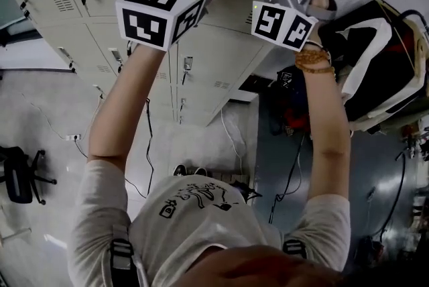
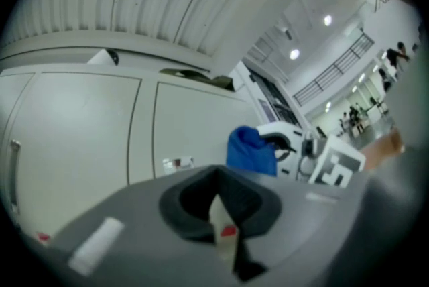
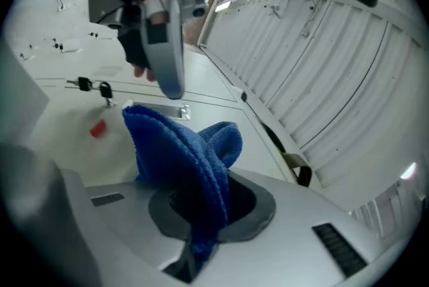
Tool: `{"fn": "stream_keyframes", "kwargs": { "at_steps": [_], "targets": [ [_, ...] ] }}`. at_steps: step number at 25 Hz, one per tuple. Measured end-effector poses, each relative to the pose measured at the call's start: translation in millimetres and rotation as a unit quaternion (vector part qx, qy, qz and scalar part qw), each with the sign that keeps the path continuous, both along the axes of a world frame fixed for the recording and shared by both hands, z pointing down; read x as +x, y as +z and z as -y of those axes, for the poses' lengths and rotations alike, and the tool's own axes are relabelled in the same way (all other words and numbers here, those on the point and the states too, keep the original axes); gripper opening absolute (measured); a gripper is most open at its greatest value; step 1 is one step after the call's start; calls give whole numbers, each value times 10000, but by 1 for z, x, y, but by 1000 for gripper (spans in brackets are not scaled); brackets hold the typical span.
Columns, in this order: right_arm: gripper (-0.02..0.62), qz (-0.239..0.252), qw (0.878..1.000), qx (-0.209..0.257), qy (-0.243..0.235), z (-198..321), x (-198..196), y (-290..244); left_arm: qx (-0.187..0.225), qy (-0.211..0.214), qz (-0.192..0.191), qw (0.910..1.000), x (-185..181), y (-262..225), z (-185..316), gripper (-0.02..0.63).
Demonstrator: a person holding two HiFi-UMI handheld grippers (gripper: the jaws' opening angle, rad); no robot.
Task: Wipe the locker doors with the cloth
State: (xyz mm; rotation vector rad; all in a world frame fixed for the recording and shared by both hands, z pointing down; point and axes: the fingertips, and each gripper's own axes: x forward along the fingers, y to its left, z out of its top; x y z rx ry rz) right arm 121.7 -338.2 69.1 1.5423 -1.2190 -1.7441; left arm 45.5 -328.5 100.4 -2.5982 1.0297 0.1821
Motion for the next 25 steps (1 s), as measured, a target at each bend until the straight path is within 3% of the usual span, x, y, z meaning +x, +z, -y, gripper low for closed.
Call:
{"fn": "stream_keyframes", "kwargs": {
  "at_steps": [6,9,11,13,16,19,21,22,23,25],
  "targets": [
    [29,29,9987,-481,-195,7,-22,85,-362,-244,46,9990,-26,49,5,2],
    [29,498,9948,-835,-302,7,-21,84,-470,-281,23,9985,-33,60,3,2],
    [29,1192,9814,-1375,-603,3,-18,85,-477,-281,-22,9985,-35,63,-3,2],
    [29,2083,9538,-1821,-1172,-15,-16,87,-402,-278,-139,9987,-39,65,-13,2],
    [29,3203,9028,-2054,-2006,-68,-16,102,-217,-321,-346,9986,-50,83,-45,2],
    [29,4324,8243,-2695,-2468,-121,-13,149,-290,-473,-281,9981,-58,124,-80,2],
    [29,5072,7667,-2935,-2621,-150,-3,182,-500,-492,-293,9971,-58,153,-100,2],
    [29,5368,7438,-2990,-2630,-161,4,195,-638,-470,-368,9962,-57,166,-107,2],
    [29,5579,7266,-3040,-2615,-169,11,206,-795,-431,-455,9949,-55,178,-112,2],
    [29,5741,7109,-3127,-2591,-176,19,217,-1073,-314,-510,9924,-50,194,-119,2]
  ]
}}
